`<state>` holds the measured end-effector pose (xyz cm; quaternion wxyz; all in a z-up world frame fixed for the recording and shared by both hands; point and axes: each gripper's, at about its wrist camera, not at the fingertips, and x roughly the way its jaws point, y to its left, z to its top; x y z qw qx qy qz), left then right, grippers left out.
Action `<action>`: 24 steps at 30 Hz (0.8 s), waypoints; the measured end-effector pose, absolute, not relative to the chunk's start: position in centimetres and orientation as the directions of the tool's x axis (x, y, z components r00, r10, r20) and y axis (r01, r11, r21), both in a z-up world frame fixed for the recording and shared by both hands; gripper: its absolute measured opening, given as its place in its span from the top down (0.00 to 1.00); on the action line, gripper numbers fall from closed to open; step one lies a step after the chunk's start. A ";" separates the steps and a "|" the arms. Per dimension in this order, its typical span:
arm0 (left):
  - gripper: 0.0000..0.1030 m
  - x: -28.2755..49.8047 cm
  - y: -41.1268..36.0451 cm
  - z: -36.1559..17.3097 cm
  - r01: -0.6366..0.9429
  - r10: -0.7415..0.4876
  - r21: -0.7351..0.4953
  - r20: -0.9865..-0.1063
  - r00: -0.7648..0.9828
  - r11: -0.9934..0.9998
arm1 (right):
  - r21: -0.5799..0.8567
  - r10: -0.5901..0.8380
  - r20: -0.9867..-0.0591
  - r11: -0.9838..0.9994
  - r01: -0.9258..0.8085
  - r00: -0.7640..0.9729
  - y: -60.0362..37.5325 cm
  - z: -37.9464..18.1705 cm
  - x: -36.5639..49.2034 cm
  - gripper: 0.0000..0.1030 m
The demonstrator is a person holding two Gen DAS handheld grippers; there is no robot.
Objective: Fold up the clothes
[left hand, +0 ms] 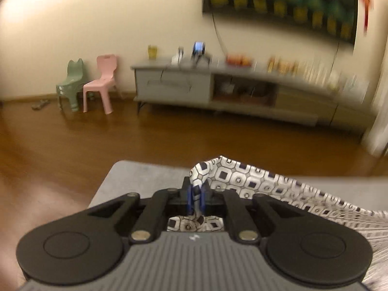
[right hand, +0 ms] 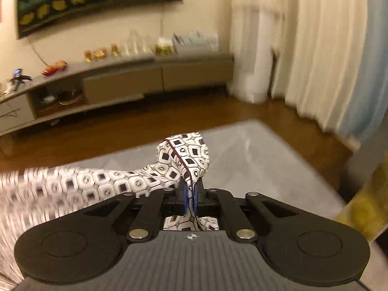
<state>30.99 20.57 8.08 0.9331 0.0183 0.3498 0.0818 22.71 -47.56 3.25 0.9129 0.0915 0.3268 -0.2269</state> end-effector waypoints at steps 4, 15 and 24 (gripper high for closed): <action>0.72 31.9 20.3 4.9 -0.229 0.242 0.111 -0.681 0.691 0.967 | -0.013 -0.404 -0.610 0.866 0.501 0.682 -46.0 2.4 22.0 0.48; 0.39 10.1 16.5 1.6 0.430 -0.128 0.222 -0.751 0.648 0.875 | -0.204 0.024 -0.723 0.947 -0.247 0.691 -41.1 2.1 2.8 0.27; 0.36 6.3 14.1 -3.5 0.577 -0.199 0.160 -0.837 0.509 0.801 | -0.001 0.176 -0.801 0.956 -0.295 0.573 -37.8 -2.5 2.8 0.30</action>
